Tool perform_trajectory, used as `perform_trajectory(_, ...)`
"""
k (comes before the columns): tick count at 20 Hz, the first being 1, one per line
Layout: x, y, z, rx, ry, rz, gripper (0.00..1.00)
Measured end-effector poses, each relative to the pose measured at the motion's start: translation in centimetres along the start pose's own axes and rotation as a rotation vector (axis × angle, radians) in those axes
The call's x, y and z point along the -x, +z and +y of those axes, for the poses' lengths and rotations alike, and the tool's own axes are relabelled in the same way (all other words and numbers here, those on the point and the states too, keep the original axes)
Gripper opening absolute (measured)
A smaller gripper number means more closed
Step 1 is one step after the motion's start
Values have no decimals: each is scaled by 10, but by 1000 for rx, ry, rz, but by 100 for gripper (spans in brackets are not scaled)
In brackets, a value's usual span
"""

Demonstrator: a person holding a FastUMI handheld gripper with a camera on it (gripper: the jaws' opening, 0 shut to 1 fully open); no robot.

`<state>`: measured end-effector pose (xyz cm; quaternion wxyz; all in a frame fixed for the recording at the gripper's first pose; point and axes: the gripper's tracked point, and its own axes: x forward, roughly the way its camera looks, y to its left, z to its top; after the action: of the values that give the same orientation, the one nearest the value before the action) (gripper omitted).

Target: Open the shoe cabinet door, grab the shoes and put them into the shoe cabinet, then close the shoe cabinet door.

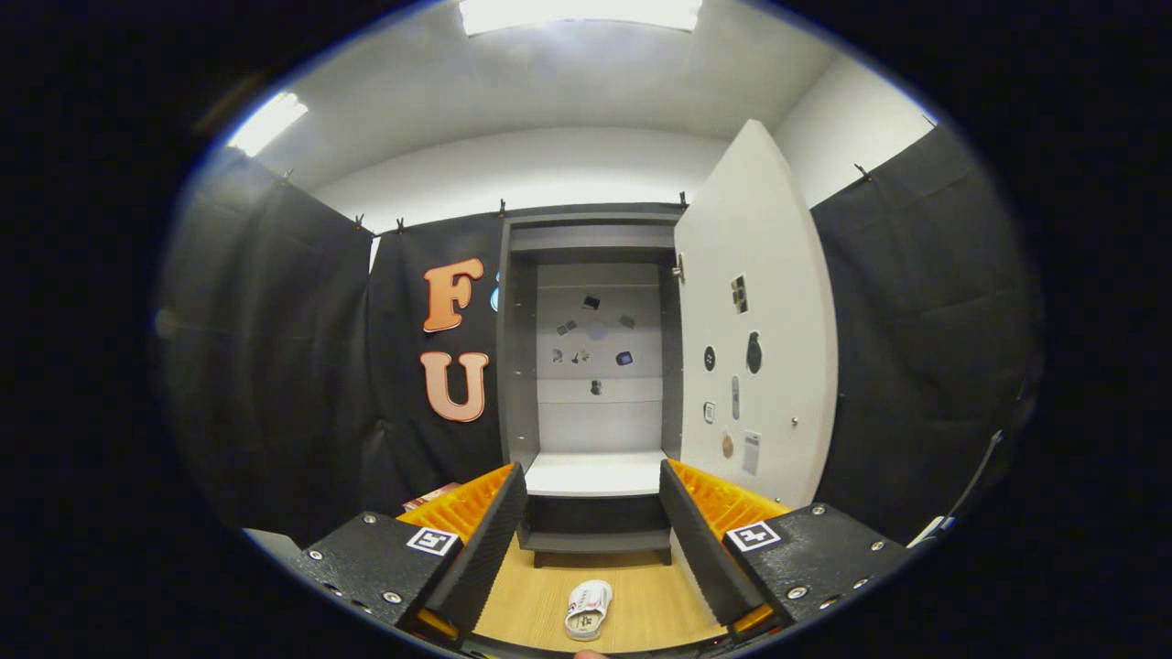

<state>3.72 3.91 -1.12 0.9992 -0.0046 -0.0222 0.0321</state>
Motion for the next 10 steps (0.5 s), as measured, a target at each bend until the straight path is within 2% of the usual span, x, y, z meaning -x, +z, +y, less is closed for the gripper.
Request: perform_trajectory(10,-30,-31,21,27,-53,49,92)
